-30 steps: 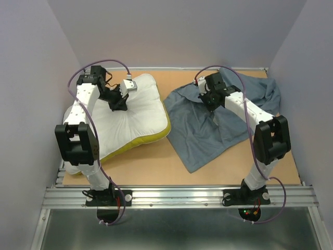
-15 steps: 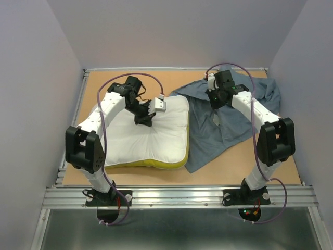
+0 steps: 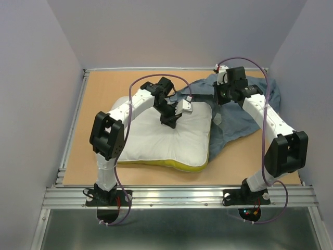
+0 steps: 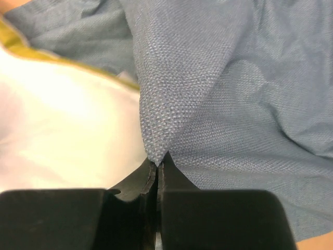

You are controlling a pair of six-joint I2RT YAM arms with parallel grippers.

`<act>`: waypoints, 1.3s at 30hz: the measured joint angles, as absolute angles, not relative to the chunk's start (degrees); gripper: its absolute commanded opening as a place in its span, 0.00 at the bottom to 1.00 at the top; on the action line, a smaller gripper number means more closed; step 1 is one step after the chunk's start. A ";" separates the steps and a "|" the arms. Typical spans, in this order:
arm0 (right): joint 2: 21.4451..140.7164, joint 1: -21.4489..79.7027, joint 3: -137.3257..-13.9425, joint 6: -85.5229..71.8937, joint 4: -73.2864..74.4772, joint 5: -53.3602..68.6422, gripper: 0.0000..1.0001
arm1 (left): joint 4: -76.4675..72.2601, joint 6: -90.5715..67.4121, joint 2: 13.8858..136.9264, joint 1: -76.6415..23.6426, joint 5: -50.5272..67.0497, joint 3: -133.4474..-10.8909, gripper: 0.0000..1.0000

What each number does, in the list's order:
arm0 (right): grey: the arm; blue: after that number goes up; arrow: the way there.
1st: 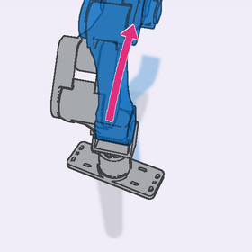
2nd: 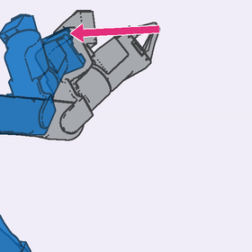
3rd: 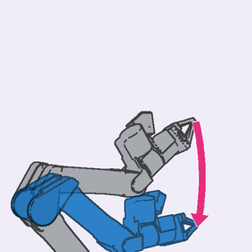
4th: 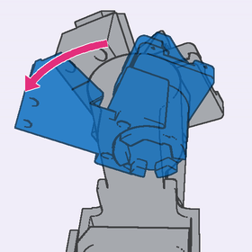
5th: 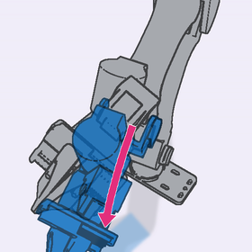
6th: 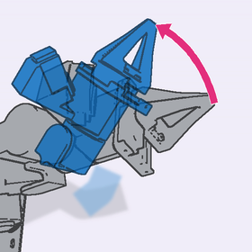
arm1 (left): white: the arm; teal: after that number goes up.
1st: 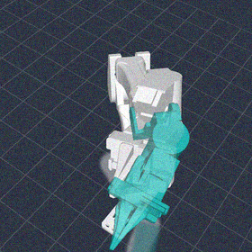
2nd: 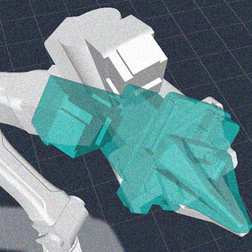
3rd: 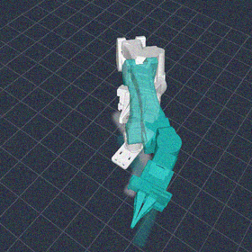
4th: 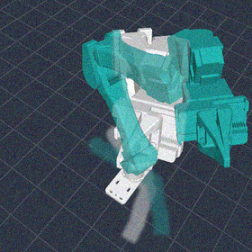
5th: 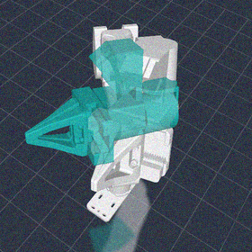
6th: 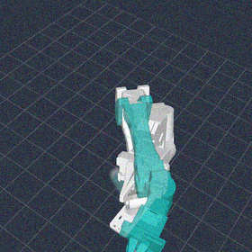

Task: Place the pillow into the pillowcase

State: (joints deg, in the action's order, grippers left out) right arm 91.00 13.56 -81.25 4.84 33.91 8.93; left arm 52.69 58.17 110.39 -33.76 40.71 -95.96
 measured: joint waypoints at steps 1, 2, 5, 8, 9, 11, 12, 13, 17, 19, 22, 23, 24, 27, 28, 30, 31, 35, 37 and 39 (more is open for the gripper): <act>90.74 13.56 -80.77 4.84 33.80 9.56 0.01 | 52.29 56.97 111.48 -33.93 40.77 -97.21 0.00; 90.37 13.56 -80.29 4.84 33.89 10.20 0.01 | 51.48 55.48 113.06 -34.24 40.91 -99.29 0.00; 88.79 13.56 -78.17 4.84 33.61 11.88 0.01 | 50.65 51.55 116.57 -34.35 41.71 -104.86 0.00; 87.15 13.56 -75.88 4.89 33.47 13.26 0.01 | 48.36 46.94 120.38 -34.33 42.65 -110.98 0.00; 86.78 13.56 -75.42 4.89 33.50 13.61 0.01 | 47.11 45.25 121.32 -34.20 42.70 -112.14 0.00; 85.78 13.56 -74.06 4.89 32.93 14.06 0.01 | 42.78 38.65 123.39 -33.56 43.09 -113.97 0.00; 85.12 13.56 -73.28 4.91 32.77 14.17 0.01 | 41.30 36.32 124.01 -33.28 43.18 -114.30 0.00; 84.53 13.56 -72.40 4.93 32.67 14.22 0.01 | 38.74 32.71 124.79 -32.73 43.09 -114.39 0.00; 83.26 13.56 -70.26 5.17 32.53 14.31 0.01 | 23.09 17.17 125.82 -29.15 40.18 -108.81 0.00; 83.29 13.56 -69.82 5.37 32.40 14.44 0.01 | 15.44 10.83 125.73 -28.23 36.23 -103.63 0.00; 83.79 13.56 -69.63 5.32 32.32 15.14 0.01 | 9.02 5.52 124.70 -28.77 29.58 -97.60 0.00; 84.07 13.56 -69.63 5.30 32.34 15.49 0.01 | 7.57 4.12 123.98 -29.45 27.33 -96.23 0.00; 84.44 13.56 -69.65 5.04 32.34 16.14 0.01 | 6.46 2.50 123.11 -30.37 24.23 -95.22 0.00; 85.67 13.56 -69.65 4.21 32.40 18.70 0.01 | 4.95 -0.84 121.30 -32.10 18.11 -94.32 0.00; 85.91 13.56 -69.65 4.03 32.45 19.31 0.01 | 4.43 -2.09 120.90 -32.60 17.50 -94.08 0.00; 86.08 13.56 -69.65 3.57 32.56 20.51 0.01 | 2.26 -5.19 120.09 -33.06 17.85 -92.55 0.00; 86.21 13.56 -69.65 3.27 32.53 21.21 0.01 | 0.75 -7.29 119.17 -33.28 18.00 -90.91 0.00; 87.09 13.56 -69.84 1.80 32.56 23.38 0.01 | -1.39 -13.37 116.81 -34.26 17.96 -88.53 0.00; 87.79 13.54 -70.37 0.49 32.60 24.08 0.01 | -2.94 -16.82 115.63 -35.33 17.45 -88.05 0.00; 88.03 13.39 -70.94 -0.34 32.60 24.29 0.01 | -4.12 -18.74 114.96 -36.42 16.16 -88.05 0.00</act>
